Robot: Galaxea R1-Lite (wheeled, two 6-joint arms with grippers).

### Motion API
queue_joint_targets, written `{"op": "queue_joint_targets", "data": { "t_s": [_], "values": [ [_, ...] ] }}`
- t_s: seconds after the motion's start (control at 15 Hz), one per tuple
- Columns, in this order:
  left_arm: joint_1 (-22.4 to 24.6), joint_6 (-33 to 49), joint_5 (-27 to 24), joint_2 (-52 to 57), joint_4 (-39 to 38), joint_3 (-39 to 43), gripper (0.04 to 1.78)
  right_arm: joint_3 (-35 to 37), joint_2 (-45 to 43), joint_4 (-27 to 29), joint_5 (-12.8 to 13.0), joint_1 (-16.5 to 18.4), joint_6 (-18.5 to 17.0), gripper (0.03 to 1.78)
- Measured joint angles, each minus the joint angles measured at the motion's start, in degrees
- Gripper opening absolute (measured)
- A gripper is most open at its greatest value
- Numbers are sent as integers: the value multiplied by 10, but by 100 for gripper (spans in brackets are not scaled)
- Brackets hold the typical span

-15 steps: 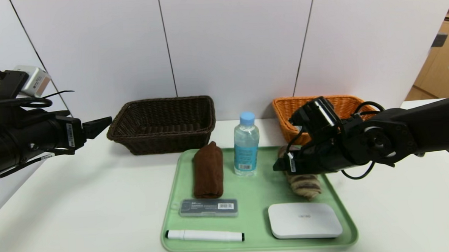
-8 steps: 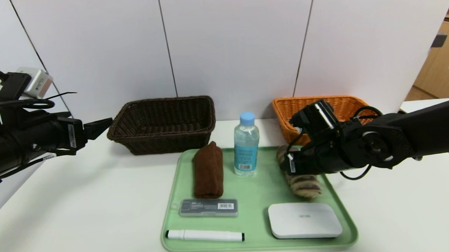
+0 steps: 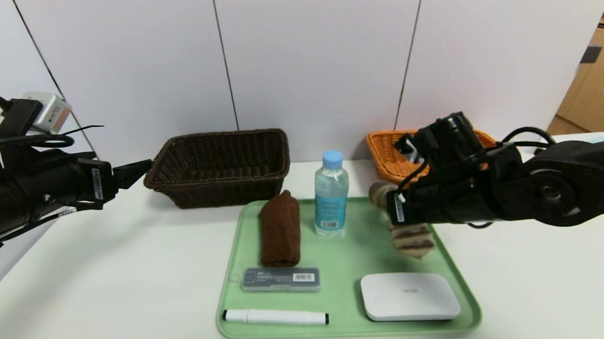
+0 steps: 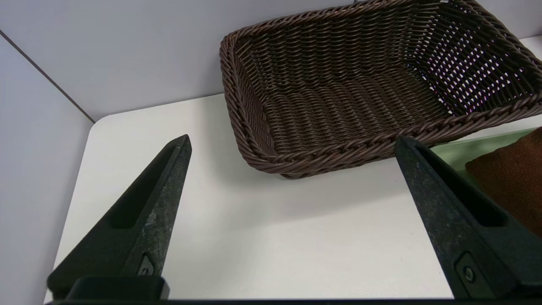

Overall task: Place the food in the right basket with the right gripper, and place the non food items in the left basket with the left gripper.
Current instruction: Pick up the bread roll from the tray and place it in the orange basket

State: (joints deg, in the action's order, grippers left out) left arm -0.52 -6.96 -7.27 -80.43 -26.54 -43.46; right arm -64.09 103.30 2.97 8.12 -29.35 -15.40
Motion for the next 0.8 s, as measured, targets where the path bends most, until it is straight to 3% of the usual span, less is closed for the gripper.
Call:
{"op": "queue_joint_targets", "data": {
  "t_s": [0.27, 0.4, 0.67, 0.8],
  "values": [
    [0, 0, 0, 0, 0, 1, 169, 2, -75, -43, -12, -34, 36, 18],
    [0, 0, 0, 1, 0, 3, 169, -1, -106, -87, -14, -37, 75, 18],
    [0, 0, 0, 1, -9, 7, 169, -11, -118, -219, -22, 62, 177, 18],
    [0, 1, 1, 0, -13, 9, 169, -18, -107, -266, -33, 128, 196, 18]
  ]
}}
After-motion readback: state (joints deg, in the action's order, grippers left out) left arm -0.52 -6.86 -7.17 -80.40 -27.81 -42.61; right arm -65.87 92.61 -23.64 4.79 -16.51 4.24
